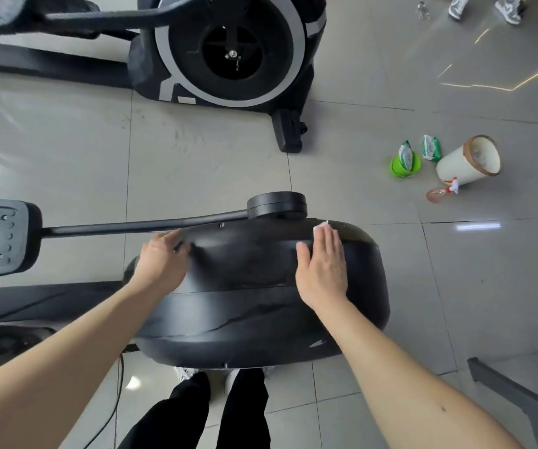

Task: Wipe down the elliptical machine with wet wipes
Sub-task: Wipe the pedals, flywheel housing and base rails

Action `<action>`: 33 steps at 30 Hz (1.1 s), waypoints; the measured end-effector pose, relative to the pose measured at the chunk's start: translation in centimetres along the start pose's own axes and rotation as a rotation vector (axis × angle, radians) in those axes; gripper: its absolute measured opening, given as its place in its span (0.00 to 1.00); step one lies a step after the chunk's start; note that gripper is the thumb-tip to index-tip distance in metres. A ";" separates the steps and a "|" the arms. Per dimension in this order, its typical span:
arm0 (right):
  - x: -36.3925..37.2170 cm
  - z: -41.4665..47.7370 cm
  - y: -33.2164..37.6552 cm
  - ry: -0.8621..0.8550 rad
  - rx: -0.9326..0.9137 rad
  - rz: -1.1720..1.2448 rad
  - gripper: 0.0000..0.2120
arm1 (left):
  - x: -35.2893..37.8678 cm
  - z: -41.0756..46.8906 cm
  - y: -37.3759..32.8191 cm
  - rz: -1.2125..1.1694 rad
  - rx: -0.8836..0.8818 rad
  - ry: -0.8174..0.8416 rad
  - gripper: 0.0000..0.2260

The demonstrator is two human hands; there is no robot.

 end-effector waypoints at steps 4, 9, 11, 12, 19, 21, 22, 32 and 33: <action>1.6 1.0 7.2 -0.021 -0.085 -0.092 0.38 | -1.2 -0.9 0.6 -0.066 0.016 -0.077 0.10; 5.8 -0.1 15.9 0.173 -0.455 -0.137 0.35 | -2.0 -1.3 0.7 -0.111 -0.096 -0.117 0.15; 5.4 -0.2 14.8 0.172 -0.533 -0.154 0.33 | -1.8 -1.2 0.4 -0.137 -0.133 -0.089 0.18; 4.7 -0.4 13.5 0.150 -0.547 -0.152 0.33 | -1.5 -1.2 0.2 -0.146 -0.121 -0.082 0.18; 1.0 -3.0 0.0 0.023 0.107 0.046 0.43 | 1.1 -3.2 -1.6 -0.123 0.070 -0.055 0.16; 1.4 -3.8 0.7 -0.020 0.206 0.044 0.45 | 1.6 -3.7 -1.6 -0.074 0.095 -0.055 0.17; 1.9 -4.4 2.6 -0.053 0.165 0.014 0.44 | 1.8 -3.9 -1.6 -0.044 0.099 -0.056 0.18; 4.0 -9.1 6.7 0.042 -0.233 -0.114 0.38 | 2.1 -5.9 -3.0 0.050 0.131 -0.051 0.20; 3.3 -8.6 3.4 0.002 -0.108 -0.101 0.39 | 2.3 -6.2 -3.3 0.066 0.147 -0.041 0.20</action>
Point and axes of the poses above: each hand's wrist, its own z-axis towards the middle knuckle, its own x-axis out of the palm, y = z × x, the point moved 5 cm from there along z, towards the middle knuckle, and after that the axes turned 15 degrees about -x, right-handed, at the moved point
